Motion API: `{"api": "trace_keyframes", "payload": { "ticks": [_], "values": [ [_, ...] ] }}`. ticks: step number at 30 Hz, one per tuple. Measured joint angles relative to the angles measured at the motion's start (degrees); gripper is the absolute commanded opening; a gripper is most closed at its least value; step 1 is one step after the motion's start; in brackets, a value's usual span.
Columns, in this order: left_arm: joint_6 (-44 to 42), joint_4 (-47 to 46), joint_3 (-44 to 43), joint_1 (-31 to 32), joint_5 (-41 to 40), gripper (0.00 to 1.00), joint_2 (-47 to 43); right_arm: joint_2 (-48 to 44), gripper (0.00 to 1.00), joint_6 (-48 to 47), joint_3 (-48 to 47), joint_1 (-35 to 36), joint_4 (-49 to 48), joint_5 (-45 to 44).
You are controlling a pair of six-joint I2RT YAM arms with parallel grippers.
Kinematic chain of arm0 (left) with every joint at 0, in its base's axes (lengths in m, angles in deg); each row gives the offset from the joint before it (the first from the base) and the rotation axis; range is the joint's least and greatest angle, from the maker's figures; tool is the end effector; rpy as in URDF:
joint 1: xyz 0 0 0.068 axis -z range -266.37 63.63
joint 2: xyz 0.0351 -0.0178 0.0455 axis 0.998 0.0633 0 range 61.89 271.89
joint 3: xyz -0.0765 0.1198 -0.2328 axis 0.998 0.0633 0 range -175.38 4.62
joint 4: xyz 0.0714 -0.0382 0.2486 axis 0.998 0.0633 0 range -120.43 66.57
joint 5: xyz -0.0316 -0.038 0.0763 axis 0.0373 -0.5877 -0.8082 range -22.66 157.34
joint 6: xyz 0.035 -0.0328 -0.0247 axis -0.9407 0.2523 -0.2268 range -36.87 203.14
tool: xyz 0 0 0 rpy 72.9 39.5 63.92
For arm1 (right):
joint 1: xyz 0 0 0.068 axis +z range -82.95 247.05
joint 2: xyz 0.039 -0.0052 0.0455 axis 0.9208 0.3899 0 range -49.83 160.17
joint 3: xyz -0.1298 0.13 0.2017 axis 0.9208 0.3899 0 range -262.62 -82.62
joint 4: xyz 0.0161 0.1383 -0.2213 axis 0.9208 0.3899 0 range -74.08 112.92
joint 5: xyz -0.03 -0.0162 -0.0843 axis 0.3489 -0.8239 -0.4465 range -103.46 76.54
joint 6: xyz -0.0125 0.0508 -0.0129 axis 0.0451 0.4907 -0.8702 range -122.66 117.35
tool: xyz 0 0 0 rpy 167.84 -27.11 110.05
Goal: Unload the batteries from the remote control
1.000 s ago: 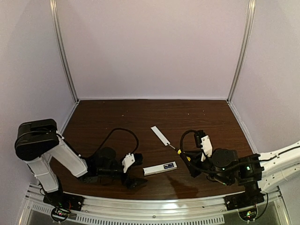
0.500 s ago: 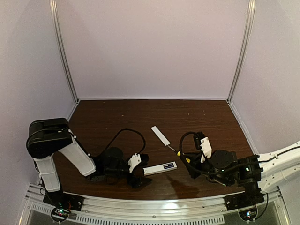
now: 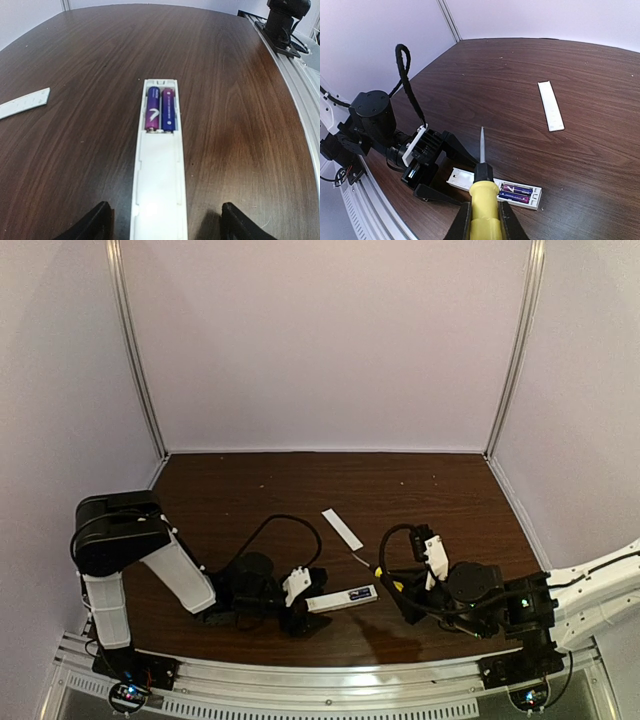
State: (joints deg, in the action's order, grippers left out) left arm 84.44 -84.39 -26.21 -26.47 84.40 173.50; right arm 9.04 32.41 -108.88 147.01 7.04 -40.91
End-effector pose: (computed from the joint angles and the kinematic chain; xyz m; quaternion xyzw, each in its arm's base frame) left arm 0.1475 -0.2752 0.0779 0.4800 0.6967 -0.3724 0.3816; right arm 0.0544 0.2127 0.2156 -0.1908 0.8013 0.3413 0.4528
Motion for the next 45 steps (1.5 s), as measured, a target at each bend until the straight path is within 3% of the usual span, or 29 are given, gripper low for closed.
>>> {"api": "trace_keyframes", "payload": {
  "ticks": [16,32,36,45],
  "values": [
    [-0.2,0.4,-3.4,0.0,0.3,0.58,2.6,-1.1,0.00,1.4,1.8,0.0,-0.1,0.4],
    [-0.2,0.4,-5.8,0.0,0.3,0.54,4.5,-1.2,0.00,1.4,2.2,0.0,-0.1,0.5],
    [-0.3,0.3,-6.2,0.0,0.3,0.46,4.8,-1.2,0.00,1.4,2.2,0.0,-0.1,0.6],
    [-1.3,0.0,-6.2,0.0,1.1,0.16,5.1,-1.2,0.00,1.4,2.2,0.0,-0.1,0.9]
  ]
}}
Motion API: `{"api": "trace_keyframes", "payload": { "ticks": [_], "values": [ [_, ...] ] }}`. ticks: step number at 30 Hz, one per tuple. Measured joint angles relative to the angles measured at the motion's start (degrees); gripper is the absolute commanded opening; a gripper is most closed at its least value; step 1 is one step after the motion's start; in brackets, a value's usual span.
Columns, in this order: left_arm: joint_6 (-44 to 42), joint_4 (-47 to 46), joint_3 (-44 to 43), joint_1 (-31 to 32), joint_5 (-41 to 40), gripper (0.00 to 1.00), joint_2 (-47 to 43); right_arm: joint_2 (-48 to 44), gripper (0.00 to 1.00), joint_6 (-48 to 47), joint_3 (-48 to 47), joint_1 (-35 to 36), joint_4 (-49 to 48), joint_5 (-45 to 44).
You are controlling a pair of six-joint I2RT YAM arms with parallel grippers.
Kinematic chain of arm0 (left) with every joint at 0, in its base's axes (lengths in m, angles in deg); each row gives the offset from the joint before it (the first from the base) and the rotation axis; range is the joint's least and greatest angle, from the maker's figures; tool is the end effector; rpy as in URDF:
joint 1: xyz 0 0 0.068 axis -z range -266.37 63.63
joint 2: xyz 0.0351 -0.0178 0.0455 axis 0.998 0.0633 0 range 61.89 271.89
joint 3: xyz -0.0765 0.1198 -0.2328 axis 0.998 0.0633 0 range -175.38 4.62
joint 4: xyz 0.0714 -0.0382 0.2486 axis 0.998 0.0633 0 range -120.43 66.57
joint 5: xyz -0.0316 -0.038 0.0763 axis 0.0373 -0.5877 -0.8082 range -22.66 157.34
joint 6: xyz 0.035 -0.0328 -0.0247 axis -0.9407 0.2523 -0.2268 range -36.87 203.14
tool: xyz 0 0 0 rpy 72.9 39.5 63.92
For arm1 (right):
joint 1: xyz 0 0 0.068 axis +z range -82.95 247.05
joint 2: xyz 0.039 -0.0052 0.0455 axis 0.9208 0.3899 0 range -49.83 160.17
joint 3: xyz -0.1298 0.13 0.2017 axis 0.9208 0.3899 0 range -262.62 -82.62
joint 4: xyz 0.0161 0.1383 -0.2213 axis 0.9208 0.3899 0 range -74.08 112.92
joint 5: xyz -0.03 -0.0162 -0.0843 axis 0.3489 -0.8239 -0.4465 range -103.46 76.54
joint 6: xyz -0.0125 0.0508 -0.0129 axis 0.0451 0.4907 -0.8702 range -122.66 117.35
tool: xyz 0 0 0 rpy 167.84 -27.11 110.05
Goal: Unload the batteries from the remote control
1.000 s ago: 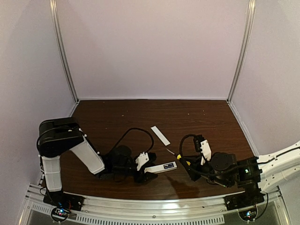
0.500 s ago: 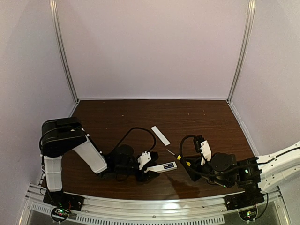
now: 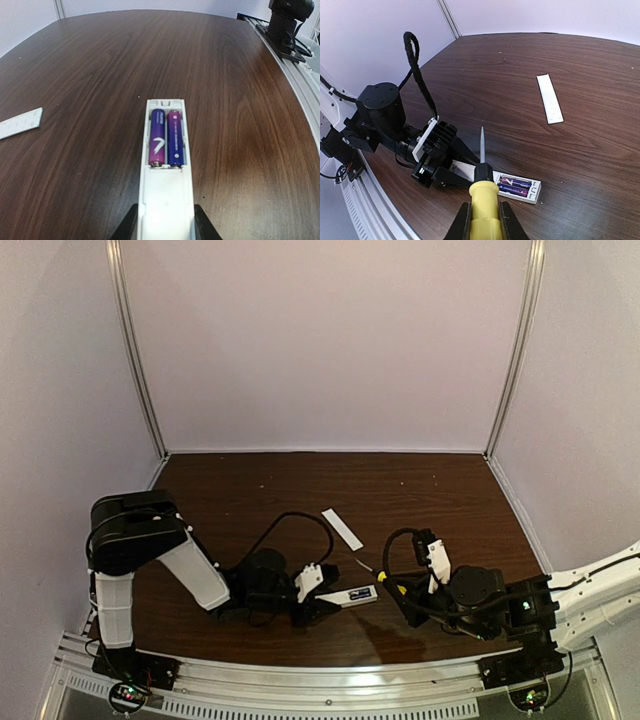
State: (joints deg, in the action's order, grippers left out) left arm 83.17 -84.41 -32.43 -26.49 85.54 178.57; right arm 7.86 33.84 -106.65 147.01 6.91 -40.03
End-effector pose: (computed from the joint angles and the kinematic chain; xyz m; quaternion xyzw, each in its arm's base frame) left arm 0.1604 -0.2986 0.0724 0.4899 0.6824 -0.3784 0.3887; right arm 0.0528 0.2062 0.2067 -0.1881 0.8069 0.3449 0.4411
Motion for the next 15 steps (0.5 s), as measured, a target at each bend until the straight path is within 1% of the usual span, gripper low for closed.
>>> {"api": "trace_keyframes", "payload": {
  "ticks": [1,2,3,4,10,15],
  "values": [
    [-0.2,-0.1,0.1,0.0,0.0,0.13,0.0,0.0,0.00,0.0,0.0,0.0,0.0,0.0],
    [-0.3,-0.3,0.2,0.0,0.1,0.08,0.0,0.0,0.00,0.1,0.0,0.0,0.1,0.0],
    [-0.4,-0.6,0.5,0.0,0.1,0.05,0.0,-0.2,0.00,0.2,0.0,0.0,0.2,0.0],
    [-0.6,-1.0,0.9,0.0,0.1,0.00,-0.1,-0.3,0.00,0.2,0.0,0.0,0.4,0.0],
    [-1.7,-1.0,4.5,0.0,-0.3,0.00,-3.0,-2.3,0.00,0.6,0.0,0.0,2.3,-0.3],
    [-2.7,1.6,6.3,0.0,-1.6,0.00,-6.3,-4.8,0.00,0.9,0.0,0.0,5.1,-0.6]
  ]
}}
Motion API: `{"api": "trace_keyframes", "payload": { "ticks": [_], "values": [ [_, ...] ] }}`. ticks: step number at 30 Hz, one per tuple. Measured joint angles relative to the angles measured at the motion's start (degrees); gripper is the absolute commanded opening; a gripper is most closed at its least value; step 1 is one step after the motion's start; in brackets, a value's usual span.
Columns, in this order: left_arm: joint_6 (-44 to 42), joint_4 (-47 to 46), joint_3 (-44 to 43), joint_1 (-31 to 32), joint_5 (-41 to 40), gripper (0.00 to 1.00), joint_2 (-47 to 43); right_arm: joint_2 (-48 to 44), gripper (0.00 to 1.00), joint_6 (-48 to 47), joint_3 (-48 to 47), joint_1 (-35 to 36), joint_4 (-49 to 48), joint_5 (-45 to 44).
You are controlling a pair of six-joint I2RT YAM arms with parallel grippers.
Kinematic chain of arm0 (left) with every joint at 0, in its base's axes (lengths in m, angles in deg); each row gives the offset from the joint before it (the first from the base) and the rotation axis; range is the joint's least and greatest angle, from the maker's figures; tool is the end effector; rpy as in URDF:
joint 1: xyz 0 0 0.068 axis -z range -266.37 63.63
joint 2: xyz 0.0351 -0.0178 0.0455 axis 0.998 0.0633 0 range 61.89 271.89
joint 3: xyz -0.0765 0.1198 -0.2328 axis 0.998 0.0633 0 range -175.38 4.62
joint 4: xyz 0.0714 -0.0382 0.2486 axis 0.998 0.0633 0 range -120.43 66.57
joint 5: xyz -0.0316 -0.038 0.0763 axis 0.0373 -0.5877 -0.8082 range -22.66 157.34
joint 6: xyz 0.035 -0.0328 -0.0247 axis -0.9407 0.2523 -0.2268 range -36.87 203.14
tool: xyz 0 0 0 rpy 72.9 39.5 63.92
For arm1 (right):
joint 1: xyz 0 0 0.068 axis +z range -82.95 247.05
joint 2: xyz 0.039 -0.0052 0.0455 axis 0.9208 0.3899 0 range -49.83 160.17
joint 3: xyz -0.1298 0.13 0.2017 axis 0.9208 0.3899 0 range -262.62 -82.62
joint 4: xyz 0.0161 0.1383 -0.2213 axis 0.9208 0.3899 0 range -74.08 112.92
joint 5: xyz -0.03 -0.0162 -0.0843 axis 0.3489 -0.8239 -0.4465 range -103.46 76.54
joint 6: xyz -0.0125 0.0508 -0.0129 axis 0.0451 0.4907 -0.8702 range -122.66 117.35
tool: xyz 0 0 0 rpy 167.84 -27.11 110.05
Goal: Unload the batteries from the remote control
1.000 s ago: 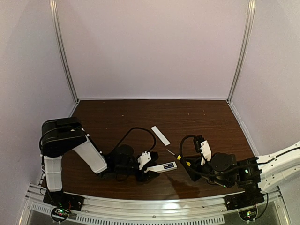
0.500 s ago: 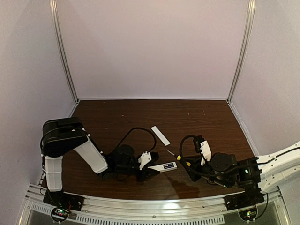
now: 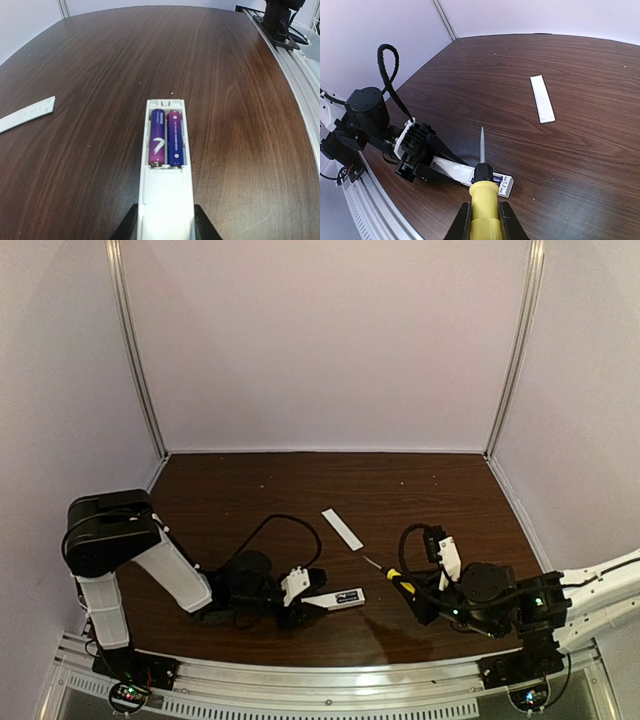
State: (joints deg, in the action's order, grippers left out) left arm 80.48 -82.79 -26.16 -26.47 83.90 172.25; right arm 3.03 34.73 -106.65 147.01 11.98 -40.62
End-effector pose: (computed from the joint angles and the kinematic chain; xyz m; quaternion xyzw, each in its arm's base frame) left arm 0.1474 -0.2744 0.0814 0.5027 0.6831 -0.3547 0.3936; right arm 0.0510 0.1941 0.2140 -0.1797 0.8092 0.3440 0.4410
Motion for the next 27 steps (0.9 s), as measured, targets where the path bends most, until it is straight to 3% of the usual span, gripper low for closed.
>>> {"api": "trace_keyframes", "payload": {
  "ticks": [10,20,27],
  "values": [
    [-1.5,4.5,1.9,1.1,-5.2,0.00,-8.5,-5.2,0.00,0.1,0.0,0.0,7.3,-0.7],
    [-7.4,5.1,2.7,11.9,-22.6,0.00,-11.5,-6.1,0.00,-1.1,-0.7,-0.1,11.1,-0.2],
    [-11.8,2.7,4.8,13.8,-30.3,0.00,-11.8,-6.1,0.00,-1.5,-2.6,-0.1,14.5,1.7]
  ]
}}
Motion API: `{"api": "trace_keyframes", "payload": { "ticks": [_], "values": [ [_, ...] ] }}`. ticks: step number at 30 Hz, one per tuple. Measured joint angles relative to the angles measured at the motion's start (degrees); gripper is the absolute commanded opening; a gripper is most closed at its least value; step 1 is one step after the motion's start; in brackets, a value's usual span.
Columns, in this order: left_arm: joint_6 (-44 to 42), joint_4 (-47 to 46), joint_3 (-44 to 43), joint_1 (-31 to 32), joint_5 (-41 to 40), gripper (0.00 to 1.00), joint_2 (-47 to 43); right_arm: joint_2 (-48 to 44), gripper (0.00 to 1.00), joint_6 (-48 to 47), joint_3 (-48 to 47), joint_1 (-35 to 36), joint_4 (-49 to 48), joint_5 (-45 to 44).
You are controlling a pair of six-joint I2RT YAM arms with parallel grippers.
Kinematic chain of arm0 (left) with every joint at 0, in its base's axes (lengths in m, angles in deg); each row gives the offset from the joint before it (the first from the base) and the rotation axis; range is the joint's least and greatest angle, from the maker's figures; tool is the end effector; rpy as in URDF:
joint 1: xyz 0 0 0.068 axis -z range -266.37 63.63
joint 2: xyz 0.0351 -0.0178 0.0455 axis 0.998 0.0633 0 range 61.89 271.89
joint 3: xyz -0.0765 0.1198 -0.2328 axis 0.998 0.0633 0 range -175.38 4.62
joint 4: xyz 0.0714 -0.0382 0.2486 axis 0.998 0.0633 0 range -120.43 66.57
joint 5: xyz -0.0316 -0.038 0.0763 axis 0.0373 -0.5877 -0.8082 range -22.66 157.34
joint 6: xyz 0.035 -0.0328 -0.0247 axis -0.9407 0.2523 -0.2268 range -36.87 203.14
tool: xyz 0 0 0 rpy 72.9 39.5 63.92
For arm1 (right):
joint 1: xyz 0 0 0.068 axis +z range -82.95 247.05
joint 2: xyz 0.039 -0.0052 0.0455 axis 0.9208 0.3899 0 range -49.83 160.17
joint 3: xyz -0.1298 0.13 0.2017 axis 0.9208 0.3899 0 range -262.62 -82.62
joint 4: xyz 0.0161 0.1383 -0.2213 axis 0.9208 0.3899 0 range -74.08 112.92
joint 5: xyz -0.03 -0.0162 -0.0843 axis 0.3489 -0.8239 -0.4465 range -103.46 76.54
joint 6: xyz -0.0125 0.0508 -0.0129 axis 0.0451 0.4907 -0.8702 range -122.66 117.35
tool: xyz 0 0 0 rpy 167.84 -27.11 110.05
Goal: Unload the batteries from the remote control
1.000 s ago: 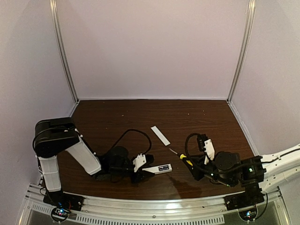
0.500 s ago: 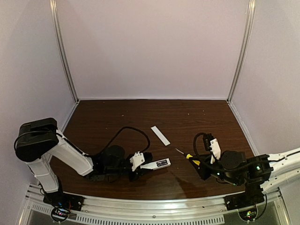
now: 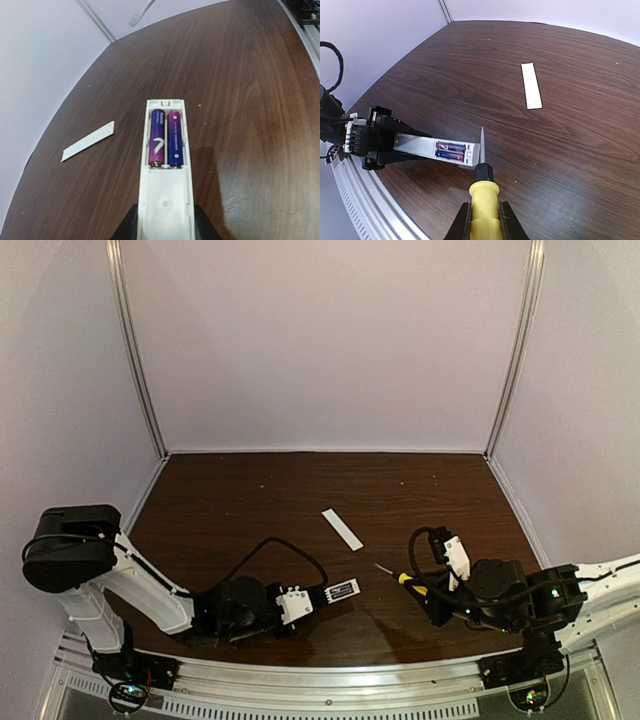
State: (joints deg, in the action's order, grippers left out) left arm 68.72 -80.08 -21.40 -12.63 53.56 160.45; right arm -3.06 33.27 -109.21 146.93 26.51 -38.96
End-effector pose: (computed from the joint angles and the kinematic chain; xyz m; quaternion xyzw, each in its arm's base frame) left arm 0.0894 -0.2760 0.1165 0.5279 0.6405 -0.1846 0.5263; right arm 0.0470 0.1755 0.2234 -0.2162 0.8271 0.3065 0.4186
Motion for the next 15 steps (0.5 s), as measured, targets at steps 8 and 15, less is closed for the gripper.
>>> {"api": "trace_keyframes", "payload": {
  "ticks": [8,15],
  "values": [
    [0.0,-17.0,11.9,0.2,-12.8,0.00,-2.6,-0.3,0.00,0.1,-0.4,0.0,2.5,-0.1],
    [-0.2,-15.5,8.9,0.2,-12.6,0.00,-3.1,-0.3,0.00,-0.2,-0.5,-0.3,2.7,0.2]
  ]
}}
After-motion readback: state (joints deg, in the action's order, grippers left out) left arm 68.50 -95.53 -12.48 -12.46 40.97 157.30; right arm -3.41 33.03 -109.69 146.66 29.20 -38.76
